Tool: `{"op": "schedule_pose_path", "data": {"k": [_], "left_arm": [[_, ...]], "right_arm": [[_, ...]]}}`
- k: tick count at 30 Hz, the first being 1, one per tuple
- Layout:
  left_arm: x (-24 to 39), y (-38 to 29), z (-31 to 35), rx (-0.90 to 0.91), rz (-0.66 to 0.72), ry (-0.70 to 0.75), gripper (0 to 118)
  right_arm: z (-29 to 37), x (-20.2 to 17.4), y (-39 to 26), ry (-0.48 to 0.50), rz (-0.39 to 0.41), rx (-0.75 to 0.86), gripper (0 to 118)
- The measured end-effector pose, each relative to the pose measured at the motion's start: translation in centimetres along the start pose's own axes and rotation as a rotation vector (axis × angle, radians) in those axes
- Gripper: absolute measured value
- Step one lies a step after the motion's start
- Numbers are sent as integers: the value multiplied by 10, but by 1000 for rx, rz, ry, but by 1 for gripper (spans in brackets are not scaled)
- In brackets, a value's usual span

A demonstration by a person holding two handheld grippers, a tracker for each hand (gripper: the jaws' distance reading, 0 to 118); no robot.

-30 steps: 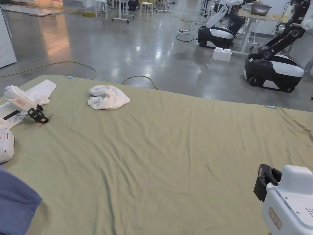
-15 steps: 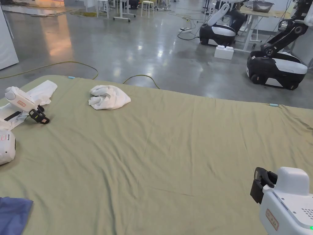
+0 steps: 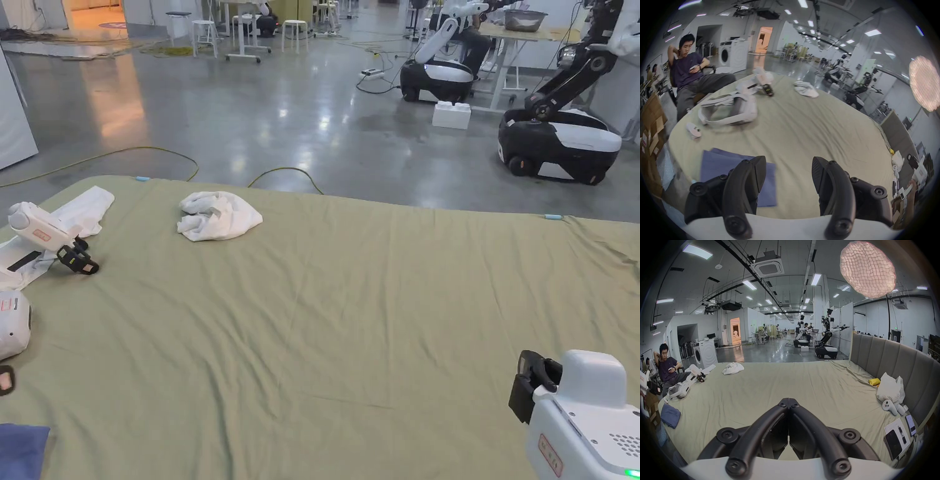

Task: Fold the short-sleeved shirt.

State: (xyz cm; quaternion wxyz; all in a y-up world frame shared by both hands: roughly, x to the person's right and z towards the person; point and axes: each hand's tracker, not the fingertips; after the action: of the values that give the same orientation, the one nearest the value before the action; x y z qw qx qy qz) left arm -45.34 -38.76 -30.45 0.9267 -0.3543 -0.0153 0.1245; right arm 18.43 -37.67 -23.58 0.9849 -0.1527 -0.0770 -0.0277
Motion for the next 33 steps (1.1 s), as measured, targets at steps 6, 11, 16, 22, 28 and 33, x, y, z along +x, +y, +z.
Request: {"op": "schedule_pose_path", "data": {"k": [6,11,16,22,28,33], "left_arm": [[108,-46,-22,111,-119,-129,64],[213,-71,-19,230,-215,-149,62],[275,-74,-16,350,-223,-124,35],[312,-83,-15,415,-310,-89,6],[315,-83,-13,486,-278,-43,4],[308,-83,-12,508,-266,-23,2]], "right_arm": [[-1,3,1,3,-17,-9,0],[-2,2,3,-3,-9,6,0],[-1,1,8,-20,15,52,0],[1,1,5,-37,10,109,0],[2,-5,1,-51,33,130,0],[6,-9,2,-30,31,149,0]]}}
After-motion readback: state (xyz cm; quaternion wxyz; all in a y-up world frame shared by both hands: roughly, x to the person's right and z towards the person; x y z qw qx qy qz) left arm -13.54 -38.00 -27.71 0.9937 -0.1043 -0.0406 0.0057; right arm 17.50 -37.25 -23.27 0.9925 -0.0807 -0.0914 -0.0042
